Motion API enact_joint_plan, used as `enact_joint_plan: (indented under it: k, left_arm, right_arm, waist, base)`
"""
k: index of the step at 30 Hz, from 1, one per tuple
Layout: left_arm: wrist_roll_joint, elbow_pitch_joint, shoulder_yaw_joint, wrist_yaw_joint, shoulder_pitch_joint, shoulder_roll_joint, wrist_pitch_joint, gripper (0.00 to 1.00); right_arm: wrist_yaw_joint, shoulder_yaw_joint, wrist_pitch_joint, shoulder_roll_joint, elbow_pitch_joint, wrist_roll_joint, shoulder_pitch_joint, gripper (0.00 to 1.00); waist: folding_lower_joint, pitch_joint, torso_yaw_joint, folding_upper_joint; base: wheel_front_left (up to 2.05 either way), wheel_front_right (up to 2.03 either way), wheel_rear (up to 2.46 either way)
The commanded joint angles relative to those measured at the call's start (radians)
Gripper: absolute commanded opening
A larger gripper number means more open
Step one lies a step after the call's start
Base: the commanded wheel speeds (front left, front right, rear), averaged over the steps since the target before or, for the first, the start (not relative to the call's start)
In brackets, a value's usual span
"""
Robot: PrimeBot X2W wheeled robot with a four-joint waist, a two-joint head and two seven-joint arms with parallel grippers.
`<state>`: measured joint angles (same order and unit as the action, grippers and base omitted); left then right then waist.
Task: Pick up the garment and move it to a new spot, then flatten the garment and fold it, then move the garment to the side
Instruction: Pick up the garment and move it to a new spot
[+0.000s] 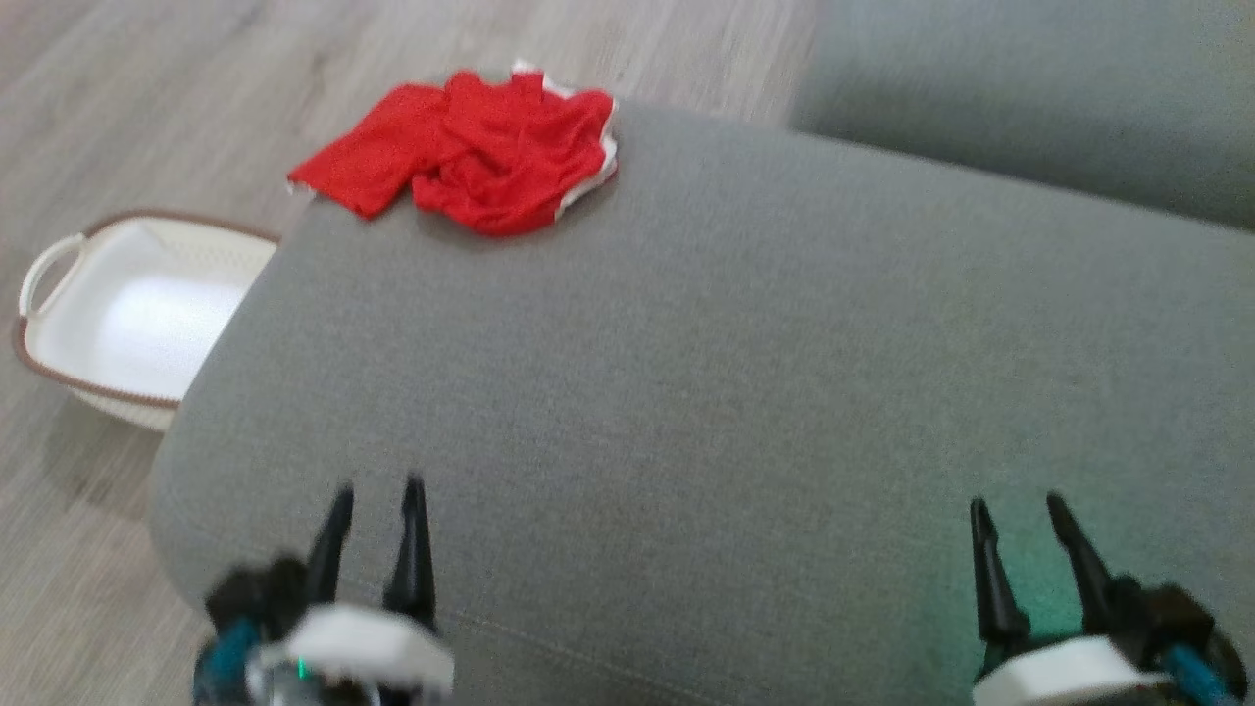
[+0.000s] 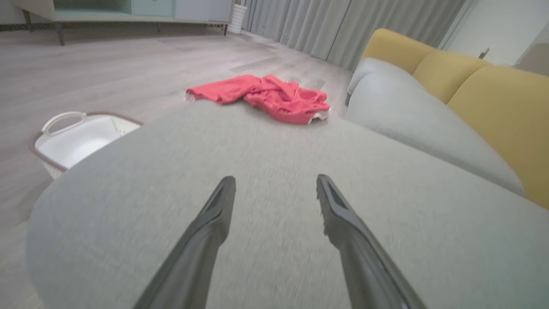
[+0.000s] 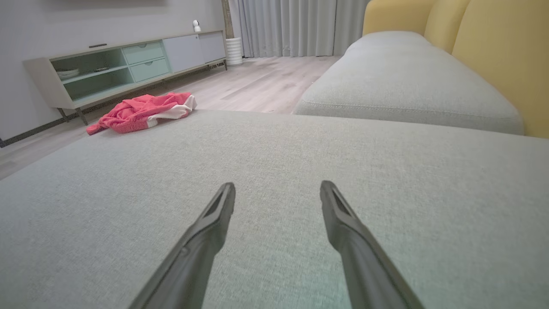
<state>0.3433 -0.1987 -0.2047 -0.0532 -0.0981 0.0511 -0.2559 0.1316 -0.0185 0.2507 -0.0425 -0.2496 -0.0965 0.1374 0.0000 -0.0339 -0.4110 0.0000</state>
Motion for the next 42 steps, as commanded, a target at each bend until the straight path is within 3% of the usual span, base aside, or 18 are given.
enact_joint_plan:
  k: [1, 5, 7, 12, 17, 22, 29, 30, 31, 32, 38, 42]
  left_arm:
    - [-0.001, 0.045, 0.031, 0.003, 0.108, -0.001, -0.006, 1.0]
    - [0.034, 0.025, 0.047, 0.03, 0.307, 0.004, 0.002, 1.0]
    - [0.026, -0.015, 0.053, 0.043, 0.42, 0.033, 0.034, 1.0]
    - [0.099, -0.162, 0.099, 0.1, 0.692, 0.073, 0.126, 1.0]
    - [0.131, -0.374, 0.146, 0.122, 0.922, 0.149, 0.178, 1.0]
    - [0.116, -0.576, 0.124, 0.143, 1.082, 0.2, 0.216, 1.0]
    - [0.06, -0.836, 0.048, 0.151, 1.201, 0.212, 0.254, 1.0]
    - [0.056, -0.861, 0.041, 0.152, 1.206, 0.212, 0.257, 0.55]
    - [0.052, -0.879, 0.035, 0.153, 1.212, 0.213, 0.253, 0.22]
    - [0.054, -0.89, 0.033, 0.157, 1.22, 0.212, 0.24, 0.0]
    - [0.039, -0.895, -0.004, 0.174, 1.251, 0.225, 0.169, 0.0]
    - [0.079, -0.826, -0.057, 0.183, 1.266, 0.213, 0.166, 0.0]
  right_arm:
    - [-0.001, 0.016, 0.011, -0.014, 0.036, 0.009, -0.076, 1.0]
    - [-0.001, 0.004, -0.001, -0.069, 0.074, 0.034, -0.165, 1.0]
    - [-0.001, 0.002, -0.018, -0.101, 0.093, 0.038, -0.202, 1.0]
    - [-0.001, -0.005, -0.058, -0.17, 0.147, 0.04, -0.282, 1.0]
    - [-0.001, 0.027, -0.104, -0.227, 0.213, 0.035, -0.358, 1.0]
    - [-0.001, 0.03, -0.15, -0.268, 0.273, 0.03, -0.379, 1.0]
    - [-0.001, -0.006, -0.186, -0.295, 0.343, 0.016, -0.354, 1.0]
    - [-0.001, -0.008, -0.187, -0.293, 0.345, 0.015, -0.352, 1.0]
    - [-0.001, -0.008, -0.187, -0.289, 0.346, 0.014, -0.35, 1.0]
    - [-0.001, -0.009, -0.186, -0.284, 0.346, 0.012, -0.348, 1.0]
    - [-0.001, -0.012, -0.161, -0.253, 0.311, 0.005, -0.323, 1.0]
    - [-0.001, -0.002, -0.117, -0.198, 0.24, -0.005, -0.295, 1.0]
  waist:
    - [0.0, -0.08, 0.016, 0.0]
    - [0.0, -0.225, 0.034, 0.0]
    - [0.0, -0.286, 0.043, 0.0]
    - [0.0, -0.42, 0.071, 0.0]
    - [0.0, -0.536, 0.121, 0.0]
    - [0.0, -0.609, 0.157, 0.0]
    - [0.0, -0.626, 0.188, 0.0]
    - [0.0, -0.619, 0.19, 0.0]
    - [0.0, -0.612, 0.192, 0.0]
    - [0.0, -0.603, 0.194, 0.0]
    - [0.0, -0.527, 0.191, 0.0]
    - [0.0, -0.415, 0.193, 0.0]
  base:
    - [0.0, 0.0, 0.0]
    - [0.0, 0.0, 0.0]
    - [0.0, 0.0, 0.0]
    - [0.0, 0.0, 0.0]
    - [0.0, 0.0, 0.0]
    - [0.0, 0.0, 0.0]
    - [0.0, 0.0, 0.0]
    - [0.0, 0.0, 0.0]
    - [0.0, 0.0, 0.0]
    - [0.0, 0.0, 0.0]
    - [0.0, 0.0, 0.0]
    - [0.0, 0.0, 0.0]
